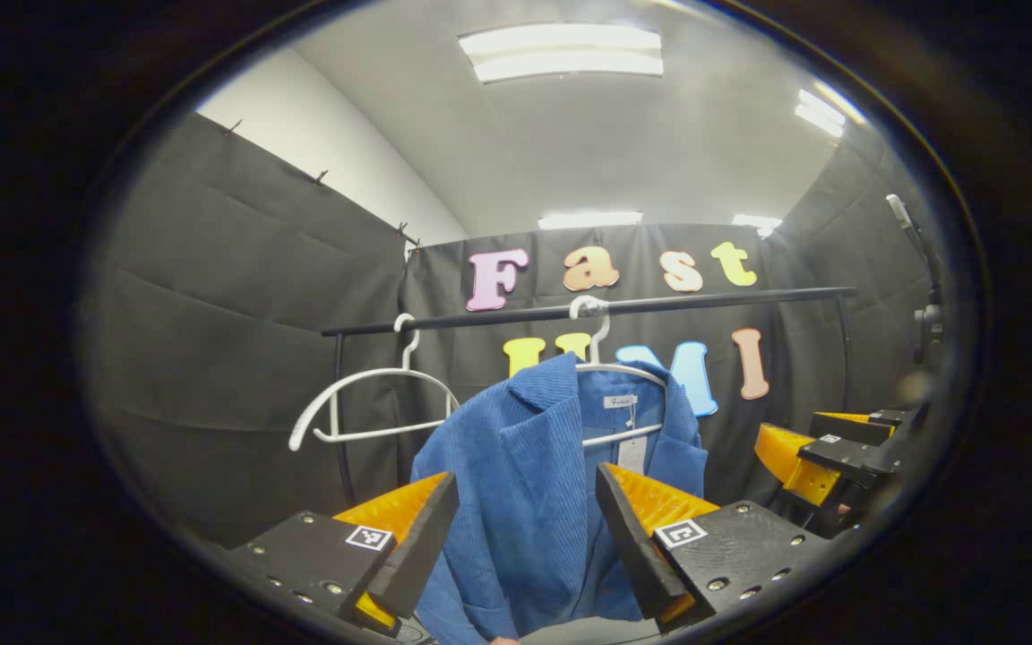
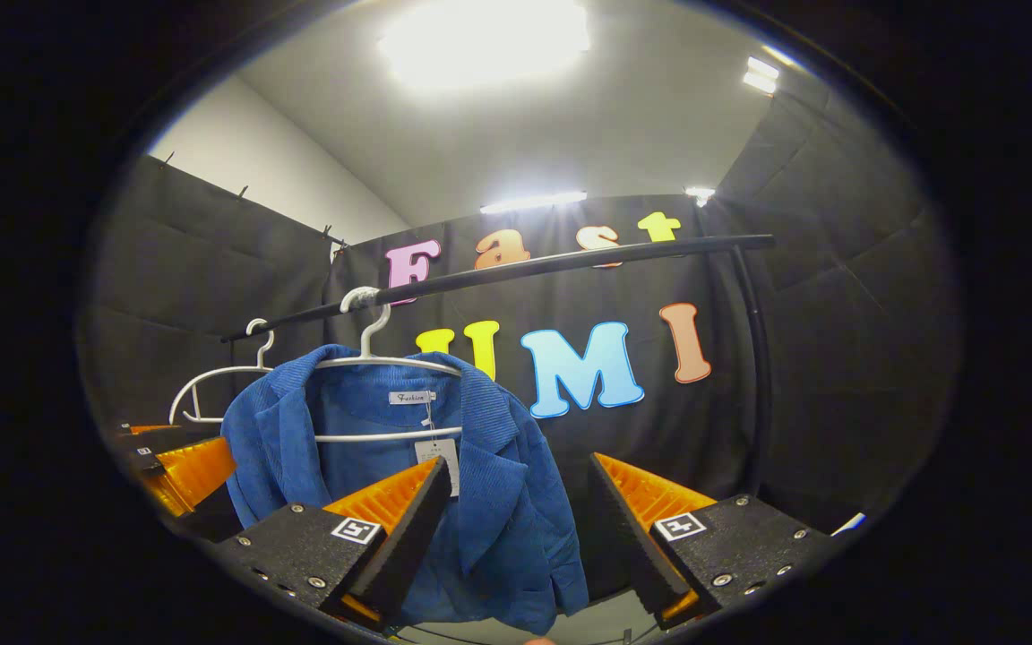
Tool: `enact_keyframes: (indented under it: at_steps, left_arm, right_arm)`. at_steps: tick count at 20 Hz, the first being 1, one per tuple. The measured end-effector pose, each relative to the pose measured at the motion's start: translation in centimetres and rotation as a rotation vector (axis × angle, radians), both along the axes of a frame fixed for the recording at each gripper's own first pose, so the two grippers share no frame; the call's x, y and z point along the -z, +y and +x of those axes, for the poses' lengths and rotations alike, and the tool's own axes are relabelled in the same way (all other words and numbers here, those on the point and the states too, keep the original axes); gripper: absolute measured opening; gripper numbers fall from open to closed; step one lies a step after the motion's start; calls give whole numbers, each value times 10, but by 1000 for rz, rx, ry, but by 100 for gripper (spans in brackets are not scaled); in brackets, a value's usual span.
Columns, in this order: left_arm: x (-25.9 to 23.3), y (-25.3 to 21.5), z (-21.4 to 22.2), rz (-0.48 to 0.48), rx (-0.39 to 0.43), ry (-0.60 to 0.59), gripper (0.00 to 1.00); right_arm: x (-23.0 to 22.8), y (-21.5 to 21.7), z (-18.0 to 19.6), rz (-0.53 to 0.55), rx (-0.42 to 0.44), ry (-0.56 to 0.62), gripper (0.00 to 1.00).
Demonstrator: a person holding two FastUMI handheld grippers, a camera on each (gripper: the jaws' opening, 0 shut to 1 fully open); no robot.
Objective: Grasp the clothes on the hanger with both hands and then place them into the laundry hamper below.
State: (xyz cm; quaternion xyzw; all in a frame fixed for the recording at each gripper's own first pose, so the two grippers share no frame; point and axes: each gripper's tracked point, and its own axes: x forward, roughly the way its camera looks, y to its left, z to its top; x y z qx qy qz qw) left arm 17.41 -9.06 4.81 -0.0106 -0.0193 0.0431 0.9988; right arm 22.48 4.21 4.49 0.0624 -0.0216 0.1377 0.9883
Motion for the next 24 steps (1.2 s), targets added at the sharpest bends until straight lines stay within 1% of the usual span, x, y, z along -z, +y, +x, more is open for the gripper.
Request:
enact_keyframes:
  at_steps: [2, 4, 11, 12, 13, 17, 21, 24]
  left_arm:
    - [5, -5, 17, 14, -5, 10, 96]
    - [13, -11, 34, 17, -6, 23, 90]
    - [31, -17, 73, -14, -35, 13, 90]
    - [34, -15, 78, -7, -46, 17, 90]
    - [40, -12, 83, 1, -58, 26, 90]
    - [63, -9, 101, 26, -92, 73, 90]
    - [79, -9, 113, 73, -113, 106, 90]
    - [79, -8, 116, 100, -127, 106, 90]
  right_arm:
    - [3, 5, 16, 10, -15, 4, 94]
    - [8, 11, 32, 25, -34, 15, 95]
    - [35, 44, 86, 63, -119, 56, 94]
    - [40, 49, 92, 73, -135, 67, 92]
    - [46, 53, 97, 83, -150, 75, 95]
    - [64, 63, 129, 103, -156, 115, 95]
    - [80, 69, 147, 90, -151, 135, 95]
    - [91, 77, 155, 80, -160, 149, 95]
